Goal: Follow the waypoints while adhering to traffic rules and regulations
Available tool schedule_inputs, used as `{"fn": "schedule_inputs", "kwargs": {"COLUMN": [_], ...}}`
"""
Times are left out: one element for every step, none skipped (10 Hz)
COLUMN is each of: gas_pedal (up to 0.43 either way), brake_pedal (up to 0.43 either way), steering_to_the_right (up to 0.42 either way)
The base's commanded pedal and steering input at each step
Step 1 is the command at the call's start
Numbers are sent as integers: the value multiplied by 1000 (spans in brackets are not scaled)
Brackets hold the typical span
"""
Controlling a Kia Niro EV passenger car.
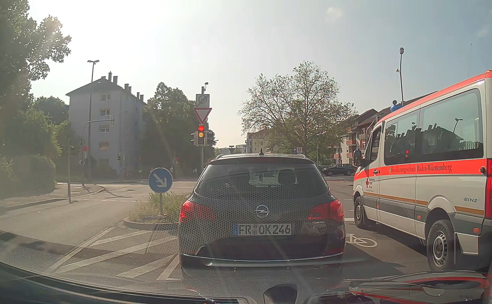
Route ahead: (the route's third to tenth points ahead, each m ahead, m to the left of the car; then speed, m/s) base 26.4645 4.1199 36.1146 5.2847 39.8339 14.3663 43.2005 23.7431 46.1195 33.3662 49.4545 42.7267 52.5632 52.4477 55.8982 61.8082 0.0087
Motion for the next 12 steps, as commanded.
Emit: {"fn": "schedule_inputs", "kwargs": {"gas_pedal": [0, 0, 0, 0, 0, 0, 0, 0, 0, 0, 0, 0], "brake_pedal": [262, 262, 268, 262, 268, 268, 268, 268, 268, 262, 268, 268], "steering_to_the_right": [1, 1, 1, 1, 1, 1, 1, 1, 1, 1, 1, 1]}}
